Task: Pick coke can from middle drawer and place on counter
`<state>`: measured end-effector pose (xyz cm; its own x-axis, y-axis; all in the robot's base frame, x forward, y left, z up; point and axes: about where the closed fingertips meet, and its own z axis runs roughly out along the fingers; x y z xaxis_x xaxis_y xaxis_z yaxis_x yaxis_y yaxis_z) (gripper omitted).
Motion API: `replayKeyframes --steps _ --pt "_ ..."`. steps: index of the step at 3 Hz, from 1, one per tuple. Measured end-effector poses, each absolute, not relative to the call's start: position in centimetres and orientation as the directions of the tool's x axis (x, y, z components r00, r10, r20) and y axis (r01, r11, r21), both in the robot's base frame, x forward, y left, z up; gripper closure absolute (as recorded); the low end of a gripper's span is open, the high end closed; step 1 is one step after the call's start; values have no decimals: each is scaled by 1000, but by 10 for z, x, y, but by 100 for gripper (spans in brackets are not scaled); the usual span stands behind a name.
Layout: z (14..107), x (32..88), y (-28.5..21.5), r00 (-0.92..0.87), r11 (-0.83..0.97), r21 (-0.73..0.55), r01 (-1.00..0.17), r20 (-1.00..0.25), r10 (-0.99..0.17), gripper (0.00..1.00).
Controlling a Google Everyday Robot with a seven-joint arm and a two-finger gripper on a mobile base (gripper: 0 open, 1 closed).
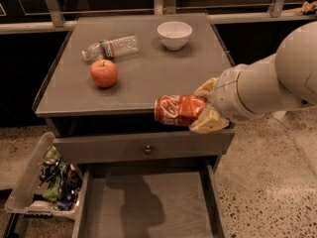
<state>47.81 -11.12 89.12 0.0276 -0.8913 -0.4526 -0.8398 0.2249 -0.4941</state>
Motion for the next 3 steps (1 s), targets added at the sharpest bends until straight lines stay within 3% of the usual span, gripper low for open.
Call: replayKeyframes --steps 2,3 --pt "891 487 -116 -5 266 -493 -828 -468 -883 100" --pt "903 522 -128 -67 371 -499 -783 -525 -848 100"
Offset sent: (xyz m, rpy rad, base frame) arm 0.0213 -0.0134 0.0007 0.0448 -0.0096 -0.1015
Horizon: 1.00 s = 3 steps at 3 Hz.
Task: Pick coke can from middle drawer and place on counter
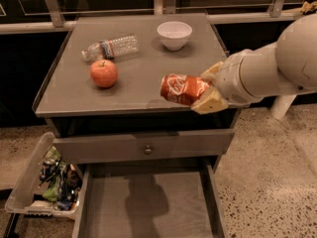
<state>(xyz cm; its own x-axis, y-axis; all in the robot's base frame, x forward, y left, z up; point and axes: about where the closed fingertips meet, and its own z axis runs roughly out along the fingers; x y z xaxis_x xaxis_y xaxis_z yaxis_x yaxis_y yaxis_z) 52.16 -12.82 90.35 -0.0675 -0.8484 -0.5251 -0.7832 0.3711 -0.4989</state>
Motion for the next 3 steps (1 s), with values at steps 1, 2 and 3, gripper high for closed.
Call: replayKeyframes --steps 1,2,3 --pt "916 567 -140 -128 474 -491 -731 -583 -803 100" --pt "915 606 -153 -179 551 -449 -703 -639 -748 100" --pt "909 632 -159 -213 599 -395 -697 -683 -698 100"
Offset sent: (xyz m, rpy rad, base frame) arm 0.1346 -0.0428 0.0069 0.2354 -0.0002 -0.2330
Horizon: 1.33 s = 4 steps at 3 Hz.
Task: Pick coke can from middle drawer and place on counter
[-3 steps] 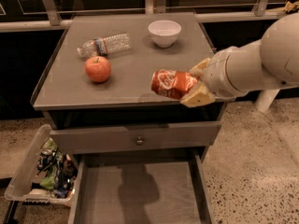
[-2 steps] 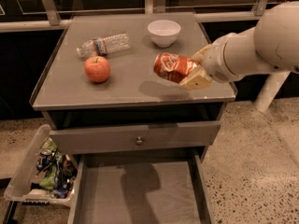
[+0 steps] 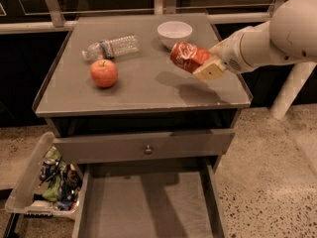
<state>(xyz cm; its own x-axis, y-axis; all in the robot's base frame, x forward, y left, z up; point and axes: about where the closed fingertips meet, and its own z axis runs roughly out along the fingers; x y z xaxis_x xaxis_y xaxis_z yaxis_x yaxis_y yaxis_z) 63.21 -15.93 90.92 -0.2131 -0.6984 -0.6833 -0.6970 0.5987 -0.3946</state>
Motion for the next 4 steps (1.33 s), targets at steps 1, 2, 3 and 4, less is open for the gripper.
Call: replayKeyframes --steps 1,2,3,4 --pt "900 654 -149 -209 612 -332 -717 -736 -644 100" --pt "886 673 -131 -198 596 -266 -758 -777 -598 100" --pt "869 682 -113 -194 561 -214 -800 -793 -578 100" --pt "858 683 -107 -202 542 -192 -818 -787 -583 100"
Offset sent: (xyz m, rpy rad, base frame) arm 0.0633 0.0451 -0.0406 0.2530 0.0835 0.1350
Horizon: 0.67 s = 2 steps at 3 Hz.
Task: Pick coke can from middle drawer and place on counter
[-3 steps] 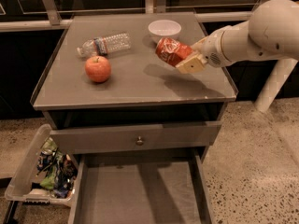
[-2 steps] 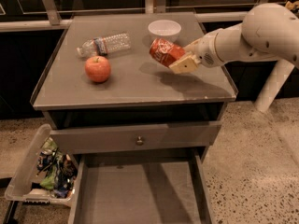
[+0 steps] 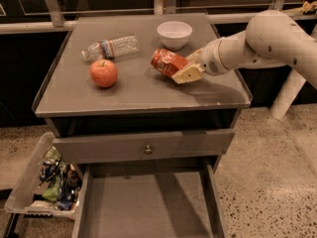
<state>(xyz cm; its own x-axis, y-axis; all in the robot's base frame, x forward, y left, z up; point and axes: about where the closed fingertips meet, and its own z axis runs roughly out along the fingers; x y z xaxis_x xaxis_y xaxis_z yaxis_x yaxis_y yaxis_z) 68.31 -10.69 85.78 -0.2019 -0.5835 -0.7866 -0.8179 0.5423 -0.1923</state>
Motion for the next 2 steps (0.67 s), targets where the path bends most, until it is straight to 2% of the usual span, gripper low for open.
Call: replayKeyframes --steps 1,2 --pt "858 683 -107 -202 542 -192 -818 -787 -584 82" --pt "858 683 -107 -202 542 -192 -818 -786 -584 59"
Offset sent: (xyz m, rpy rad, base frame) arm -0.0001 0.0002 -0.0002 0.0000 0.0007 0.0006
